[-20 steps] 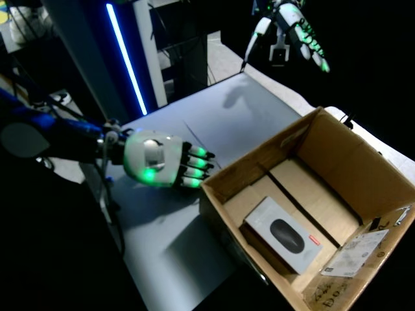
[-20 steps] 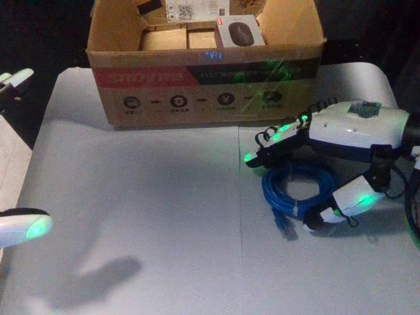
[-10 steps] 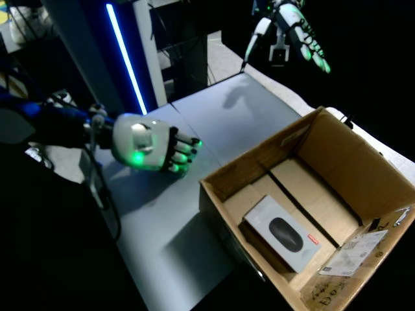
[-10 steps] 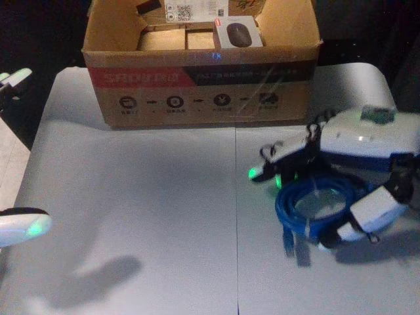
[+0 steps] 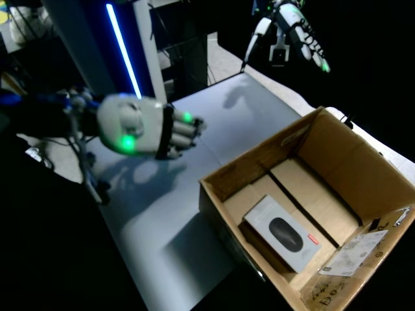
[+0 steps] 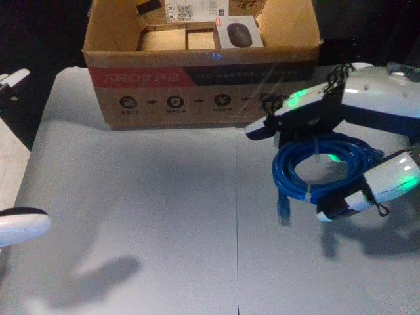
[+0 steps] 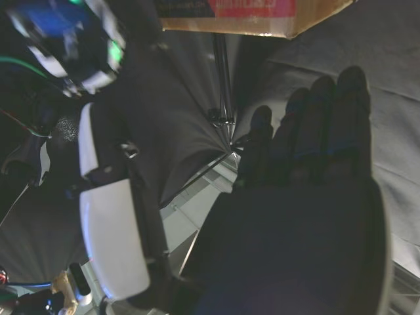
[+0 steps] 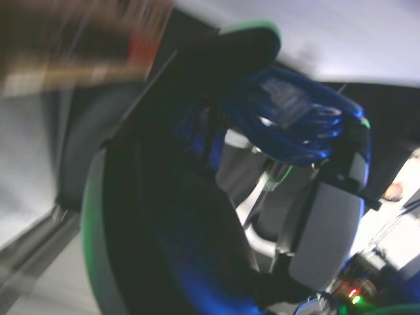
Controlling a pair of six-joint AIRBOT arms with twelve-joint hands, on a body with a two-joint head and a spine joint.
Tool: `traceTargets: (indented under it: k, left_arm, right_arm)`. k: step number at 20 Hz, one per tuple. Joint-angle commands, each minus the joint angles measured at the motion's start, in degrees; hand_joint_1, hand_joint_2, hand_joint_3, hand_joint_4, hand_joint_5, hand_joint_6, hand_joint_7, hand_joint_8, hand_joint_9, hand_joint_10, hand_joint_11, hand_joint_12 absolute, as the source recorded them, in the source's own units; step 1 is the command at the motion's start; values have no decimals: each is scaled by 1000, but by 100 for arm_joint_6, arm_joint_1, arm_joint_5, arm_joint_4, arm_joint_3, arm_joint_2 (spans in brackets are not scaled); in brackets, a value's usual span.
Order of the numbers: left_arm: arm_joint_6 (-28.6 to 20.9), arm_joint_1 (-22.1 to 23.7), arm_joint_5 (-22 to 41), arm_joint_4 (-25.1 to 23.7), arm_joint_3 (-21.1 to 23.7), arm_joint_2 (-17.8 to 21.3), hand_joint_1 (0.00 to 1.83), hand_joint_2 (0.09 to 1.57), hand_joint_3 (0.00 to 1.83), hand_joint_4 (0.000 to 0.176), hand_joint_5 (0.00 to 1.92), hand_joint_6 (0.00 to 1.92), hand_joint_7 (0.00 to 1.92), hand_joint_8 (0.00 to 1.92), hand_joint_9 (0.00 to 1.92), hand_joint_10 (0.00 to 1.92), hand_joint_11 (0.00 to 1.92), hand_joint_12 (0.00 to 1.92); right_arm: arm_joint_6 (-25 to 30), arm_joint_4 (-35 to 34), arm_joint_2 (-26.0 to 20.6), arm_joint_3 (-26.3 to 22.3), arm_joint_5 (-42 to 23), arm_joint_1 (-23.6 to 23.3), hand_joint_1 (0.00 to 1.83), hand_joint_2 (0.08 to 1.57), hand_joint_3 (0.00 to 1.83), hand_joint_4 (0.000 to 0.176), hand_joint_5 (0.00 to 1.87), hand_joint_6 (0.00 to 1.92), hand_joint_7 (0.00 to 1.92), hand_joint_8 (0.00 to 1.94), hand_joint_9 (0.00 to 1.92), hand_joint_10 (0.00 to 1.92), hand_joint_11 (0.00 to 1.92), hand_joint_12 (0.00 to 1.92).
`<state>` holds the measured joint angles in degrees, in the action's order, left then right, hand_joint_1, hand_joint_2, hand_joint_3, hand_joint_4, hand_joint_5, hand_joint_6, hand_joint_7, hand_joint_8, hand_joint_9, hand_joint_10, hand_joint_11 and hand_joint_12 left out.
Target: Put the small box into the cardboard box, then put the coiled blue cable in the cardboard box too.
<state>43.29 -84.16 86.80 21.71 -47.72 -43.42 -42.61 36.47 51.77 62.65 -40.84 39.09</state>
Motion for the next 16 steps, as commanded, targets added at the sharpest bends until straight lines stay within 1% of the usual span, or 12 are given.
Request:
traceTargets:
  k: [1,3,4,7,8,10,11,12,13,14,15,16]
  left_arm:
    - [-34,16,738,24,-12,-19,748,831,0,135,81,5,18,3,0,0,28,13]
    - [-34,16,745,24,-12,-19,741,833,0,132,90,7,24,5,0,0,46,23]
    - [-34,16,759,25,-11,-19,744,843,1,120,99,10,27,5,0,0,56,29]
    - [-34,16,771,25,-14,-23,771,860,6,115,101,5,5,0,0,0,81,50]
    - [-34,16,775,25,-16,-27,772,860,0,118,103,1,4,1,2,0,19,287]
    - [-34,16,778,25,-25,-39,805,856,0,127,117,3,16,2,16,2,0,437]
    - [-34,17,778,24,-31,-48,820,856,0,132,125,3,24,3,22,3,0,464]
    - [-34,17,781,21,-38,-61,826,850,0,152,118,0,24,1,23,1,0,469]
    - [-34,18,780,18,-43,-68,833,836,0,147,122,1,29,2,26,2,0,459]
    - [-35,20,774,13,-50,-73,715,857,2,172,59,2,7,1,0,0,0,200]
    - [-35,23,769,11,-54,-77,674,859,2,167,53,1,8,1,0,0,0,123]
    - [-36,27,766,9,-59,-81,659,859,1,166,60,2,16,2,0,0,0,9]
  right_arm:
    - [38,-385,-59,-33,-816,-113,1135,1311,30,0,528,1655,718,1548,1083,1730,1272,1753]
    - [38,-474,-210,-58,-1053,-269,1155,1309,16,0,541,1534,739,1605,1059,1727,1226,1760]
    - [38,-521,-268,-64,-1155,-376,1155,1323,16,0,559,1481,691,1730,1131,1866,1306,1876]
    - [36,-865,-400,-47,-1545,-613,1111,1315,2,16,602,1599,667,1531,1113,1678,1388,1674]
    - [35,-942,-420,-36,-1612,-694,1034,1393,19,13,499,1699,537,1784,1054,1898,1346,1899]
    - [19,-1012,-409,33,-1617,-957,1071,1370,0,0,603,1557,505,1775,774,1819,1019,1890]
    - [19,-1047,-351,112,-1617,-1121,1013,1410,3,29,483,1753,512,1737,576,1793,656,1920]
    - [13,-1083,-232,238,-1617,-1268,1065,1361,0,28,578,1678,570,1616,655,1721,707,1919]
    - [13,-1115,-157,328,-1616,-1333,1068,1360,0,27,582,1675,571,1615,671,1728,732,1921]
    - [6,-1177,-10,484,-1616,-1441,1068,1360,0,27,583,1675,571,1614,672,1728,735,1921]
    - [5,-1244,132,628,-1614,-1520,1068,1360,0,27,583,1675,571,1614,672,1728,735,1921]
    - [3,-1332,278,775,-1610,-1584,1164,1258,0,0,798,1412,709,1372,776,1670,837,1884]
